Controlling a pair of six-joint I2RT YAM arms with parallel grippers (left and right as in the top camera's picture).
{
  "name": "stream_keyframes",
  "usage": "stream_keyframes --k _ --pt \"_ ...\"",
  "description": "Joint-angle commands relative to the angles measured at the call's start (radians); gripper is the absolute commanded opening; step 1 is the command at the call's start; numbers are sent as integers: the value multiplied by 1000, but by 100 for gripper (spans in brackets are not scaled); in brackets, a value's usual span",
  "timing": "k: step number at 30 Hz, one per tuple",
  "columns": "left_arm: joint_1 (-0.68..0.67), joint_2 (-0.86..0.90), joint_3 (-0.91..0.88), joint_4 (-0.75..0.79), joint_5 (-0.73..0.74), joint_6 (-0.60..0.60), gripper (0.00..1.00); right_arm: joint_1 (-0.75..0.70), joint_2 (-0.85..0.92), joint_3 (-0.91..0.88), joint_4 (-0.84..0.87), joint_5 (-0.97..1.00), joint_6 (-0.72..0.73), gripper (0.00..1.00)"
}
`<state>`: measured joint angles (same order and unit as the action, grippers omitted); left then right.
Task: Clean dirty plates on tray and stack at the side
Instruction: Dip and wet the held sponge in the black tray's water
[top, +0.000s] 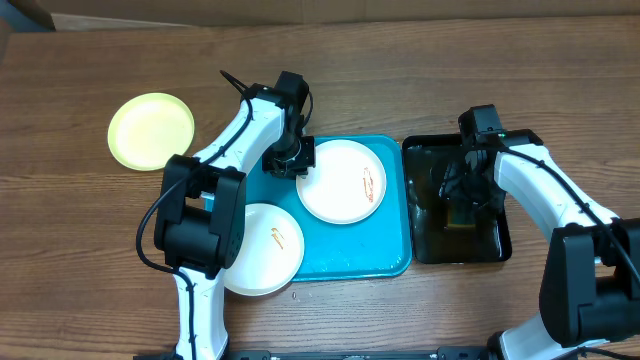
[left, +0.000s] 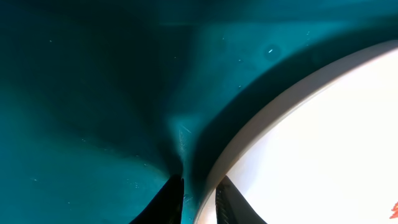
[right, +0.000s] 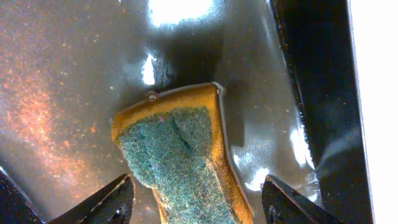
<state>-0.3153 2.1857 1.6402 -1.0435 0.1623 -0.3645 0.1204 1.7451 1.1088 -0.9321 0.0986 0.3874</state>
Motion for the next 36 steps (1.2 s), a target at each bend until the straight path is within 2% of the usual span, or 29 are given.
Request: stream_keyframes --k 1,10,11,13,14,16,19,21,22,25,29,32,36 --pt "5 -15 -4 -3 -20 14 20 3 -6 14 2 -42 -1 66" --pt "0 -15 -4 -8 -15 21 20 3 -2 -76 72 -55 -1 61" --pt "0 -15 -4 -8 -15 21 20 3 -2 -82 80 -56 -1 56" --pt "1 -15 -4 -8 -15 21 20 3 -2 -89 88 -56 -1 33" --pt "1 -15 -4 -8 -15 21 20 3 -2 -89 89 -56 -1 25" --pt "1 -15 -4 -7 -15 21 21 3 -2 -89 90 -60 -1 32" --pt "1 -15 -4 -6 -15 20 24 3 -2 -89 88 -73 -1 50" --pt "1 -15 -4 -6 -16 20 25 3 -2 -89 89 -91 -1 50" --pt "1 -15 -4 -6 -16 21 25 3 -2 -89 89 -102 -1 46" --pt "1 -15 -4 -5 -16 21 24 3 -2 -87 98 -112 -2 4" --pt "1 -15 -4 2 -16 21 24 3 -2 -80 100 -112 -1 4" --pt "1 -15 -4 2 -16 21 16 3 -2 -80 101 -113 -2 4" --pt "1 -15 -4 2 -16 20 15 3 -2 -80 109 -146 -82 4"
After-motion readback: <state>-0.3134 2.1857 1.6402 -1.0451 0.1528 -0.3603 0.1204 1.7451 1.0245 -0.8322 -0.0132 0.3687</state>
